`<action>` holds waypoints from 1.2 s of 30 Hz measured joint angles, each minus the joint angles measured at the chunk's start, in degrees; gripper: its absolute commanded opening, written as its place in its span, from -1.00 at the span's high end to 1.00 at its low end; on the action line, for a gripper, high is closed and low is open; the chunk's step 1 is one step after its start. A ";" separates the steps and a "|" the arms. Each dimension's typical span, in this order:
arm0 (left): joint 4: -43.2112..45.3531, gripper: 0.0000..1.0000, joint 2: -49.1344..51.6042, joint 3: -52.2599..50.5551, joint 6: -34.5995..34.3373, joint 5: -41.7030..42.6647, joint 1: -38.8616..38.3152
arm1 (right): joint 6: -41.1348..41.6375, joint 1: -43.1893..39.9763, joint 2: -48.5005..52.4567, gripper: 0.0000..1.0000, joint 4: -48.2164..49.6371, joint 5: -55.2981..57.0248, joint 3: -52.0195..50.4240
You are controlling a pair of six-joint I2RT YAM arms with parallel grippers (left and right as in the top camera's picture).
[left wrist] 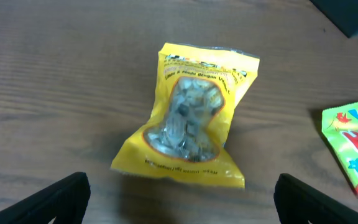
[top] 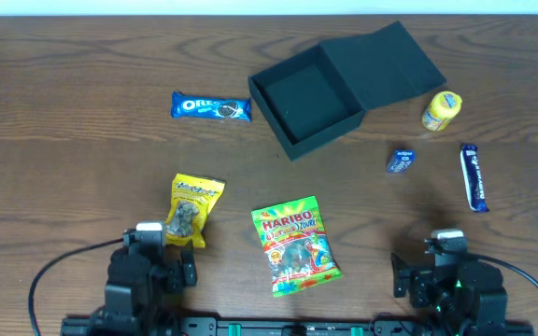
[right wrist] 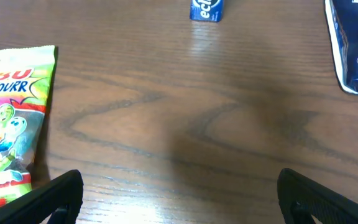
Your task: Pack container
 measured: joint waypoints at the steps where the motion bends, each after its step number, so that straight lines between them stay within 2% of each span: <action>1: 0.42 -0.91 1.81 0.42 -0.26 0.02 0.00 | 0.00 0.00 0.00 -0.98 0.02 0.00 0.00; 7: 1.90 -0.91 15.19 9.73 -5.27 3.19 0.00 | 0.00 0.00 0.00 -0.99 0.02 0.00 -0.04; 11: 1.49 -0.91 23.96 18.40 -10.97 11.43 0.00 | 0.00 0.00 0.00 -0.99 0.02 0.00 -0.07; 14: -4.07 -0.91 31.01 24.46 -14.53 20.15 0.00 | 0.00 0.00 0.00 -0.99 0.00 0.02 -0.07; 16: -5.01 -0.91 34.53 26.99 -16.52 22.95 -0.37 | 0.00 0.00 0.00 -0.99 0.04 0.02 -0.07; 21: -6.23 -0.91 44.04 33.86 -19.30 26.82 -7.17 | 0.00 0.00 0.00 -0.98 0.02 0.02 -0.07; 24: -6.62 -0.91 49.48 37.75 -20.46 26.64 -14.71 | 0.00 0.00 -0.02 -0.98 0.02 0.02 -0.07; 27: -7.98 -0.91 55.82 41.97 -25.55 24.06 -22.43 | 0.00 0.00 -0.02 -0.98 0.02 0.02 -0.07; 32: -10.03 -0.91 66.36 45.40 -40.54 17.09 -33.03 | 0.00 0.00 0.00 -0.98 0.02 0.02 -0.07; 36: -7.37 -0.91 74.07 45.57 -47.82 15.19 -36.50 | 0.00 0.00 0.00 -0.98 0.02 0.02 -0.07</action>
